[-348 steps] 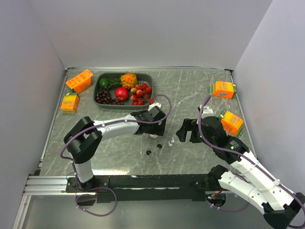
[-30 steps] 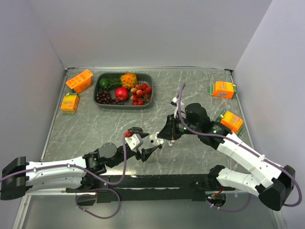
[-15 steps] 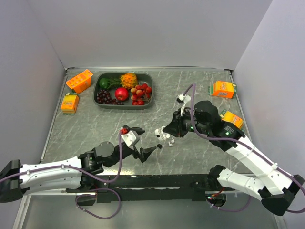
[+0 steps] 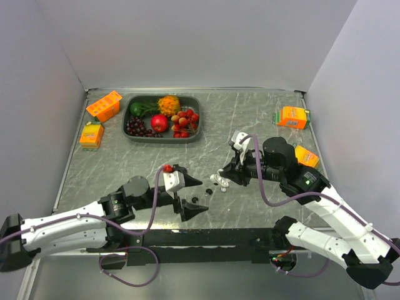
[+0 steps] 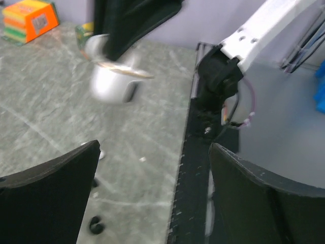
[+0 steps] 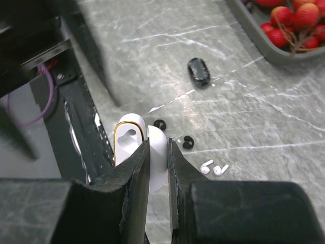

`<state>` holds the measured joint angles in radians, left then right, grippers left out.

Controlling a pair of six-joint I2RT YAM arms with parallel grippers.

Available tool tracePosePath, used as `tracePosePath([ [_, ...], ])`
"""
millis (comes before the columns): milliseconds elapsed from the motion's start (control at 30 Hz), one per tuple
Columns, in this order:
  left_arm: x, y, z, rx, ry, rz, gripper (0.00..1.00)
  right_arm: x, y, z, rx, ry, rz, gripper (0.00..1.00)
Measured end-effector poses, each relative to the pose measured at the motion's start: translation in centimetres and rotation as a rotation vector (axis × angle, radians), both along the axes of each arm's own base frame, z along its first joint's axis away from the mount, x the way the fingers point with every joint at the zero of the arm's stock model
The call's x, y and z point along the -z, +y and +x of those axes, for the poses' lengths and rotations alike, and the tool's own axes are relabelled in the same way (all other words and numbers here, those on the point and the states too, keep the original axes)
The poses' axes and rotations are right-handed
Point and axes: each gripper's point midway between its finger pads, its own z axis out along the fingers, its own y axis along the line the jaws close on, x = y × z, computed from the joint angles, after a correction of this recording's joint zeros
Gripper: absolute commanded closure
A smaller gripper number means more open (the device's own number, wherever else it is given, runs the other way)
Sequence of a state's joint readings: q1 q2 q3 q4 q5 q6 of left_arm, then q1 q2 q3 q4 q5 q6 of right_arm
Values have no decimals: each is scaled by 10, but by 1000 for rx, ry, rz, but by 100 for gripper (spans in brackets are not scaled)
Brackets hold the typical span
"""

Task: Insert the wireless bluetooth earbuds into the charging case
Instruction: Adjust the charging case.

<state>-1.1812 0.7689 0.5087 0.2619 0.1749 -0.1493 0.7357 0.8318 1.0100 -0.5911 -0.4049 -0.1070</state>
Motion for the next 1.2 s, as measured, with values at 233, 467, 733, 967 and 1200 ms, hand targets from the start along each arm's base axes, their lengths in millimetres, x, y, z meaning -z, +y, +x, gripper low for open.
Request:
tracePosePath([
  [233, 5, 19, 43, -5, 39, 3, 14, -5, 12, -21, -146, -6, -26, 100],
  [467, 13, 9, 37, 121, 63, 52, 20, 6, 26, -26, -202, 44, -66, 100],
  [733, 7, 4, 27, 208, 57, 52, 24, 23, 34, -24, -212, 84, -116, 100],
  [967, 13, 0, 21, 260, 84, 72, 28, 24, 39, -19, -200, 75, -129, 100],
  [1200, 19, -1, 19, 281, 106, 89, 33, 16, 43, -16, -197, 51, -115, 100],
])
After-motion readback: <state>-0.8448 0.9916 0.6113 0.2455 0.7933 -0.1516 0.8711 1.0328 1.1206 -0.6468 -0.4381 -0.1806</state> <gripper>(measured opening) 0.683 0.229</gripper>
